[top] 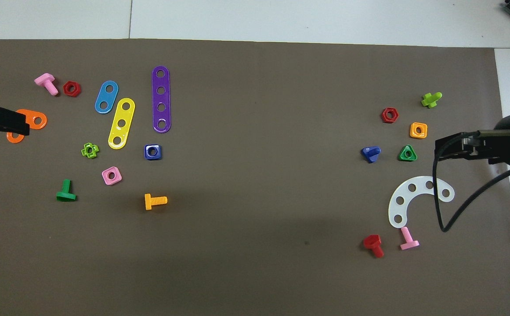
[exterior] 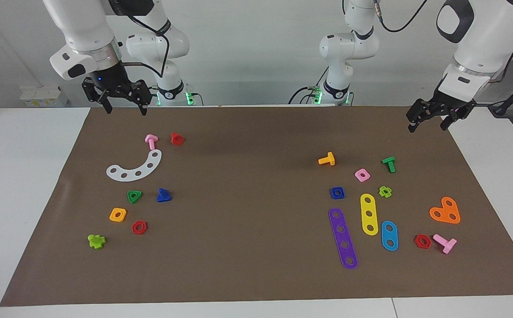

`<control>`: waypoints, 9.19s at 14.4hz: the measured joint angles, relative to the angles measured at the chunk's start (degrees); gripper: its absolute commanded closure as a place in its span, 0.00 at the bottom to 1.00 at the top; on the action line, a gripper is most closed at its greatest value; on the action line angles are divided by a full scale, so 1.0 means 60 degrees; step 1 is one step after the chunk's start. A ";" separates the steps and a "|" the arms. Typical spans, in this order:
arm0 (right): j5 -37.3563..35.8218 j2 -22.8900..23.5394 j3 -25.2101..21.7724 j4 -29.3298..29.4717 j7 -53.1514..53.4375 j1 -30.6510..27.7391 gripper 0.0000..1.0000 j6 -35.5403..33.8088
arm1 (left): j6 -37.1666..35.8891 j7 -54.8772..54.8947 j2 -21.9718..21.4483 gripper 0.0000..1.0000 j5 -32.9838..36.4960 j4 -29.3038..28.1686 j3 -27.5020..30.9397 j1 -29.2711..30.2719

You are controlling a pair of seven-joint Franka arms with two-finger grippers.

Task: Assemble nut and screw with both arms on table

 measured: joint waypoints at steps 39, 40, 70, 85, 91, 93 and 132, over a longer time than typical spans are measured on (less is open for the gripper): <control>0.0217 0.2936 0.0025 -0.3080 -0.0611 -0.0152 0.12 0.6916 | 0.7478 -0.2590 0.2836 0.93 -0.0406 -0.4444 -0.0075 -0.2519; 0.0217 0.3016 0.0029 -0.3182 -0.0611 -0.0029 0.13 0.7051 | 0.7456 -0.2638 0.2819 1.00 -0.0403 -0.4453 -0.0075 -0.2552; -0.0072 0.4256 0.0111 -0.2187 0.4508 0.3578 1.00 0.7672 | 0.4267 -0.3145 0.4018 1.00 -0.1150 0.0387 -0.0099 -0.3920; -0.0382 0.4806 0.0081 -0.1098 0.6696 0.4903 0.01 0.6608 | 0.3632 -0.3951 0.4574 1.00 -0.1151 0.1055 -0.0072 -0.5124; -0.0364 0.3041 0.0053 -0.1616 0.5691 0.4065 0.01 0.5648 | 0.3669 -0.4527 0.4690 1.00 -0.1154 0.1082 -0.0077 -0.5818; -0.0365 0.2316 0.0054 -0.1837 0.5253 0.3594 0.01 0.5037 | 0.3675 -0.4779 0.4773 1.00 -0.1154 0.1114 -0.0072 -0.6075; -0.0059 0.0092 0.0017 -0.0975 -0.1293 -0.0347 0.01 0.1977 | 0.4518 -0.5926 0.4593 1.00 -0.1426 -0.0094 0.0179 -0.6861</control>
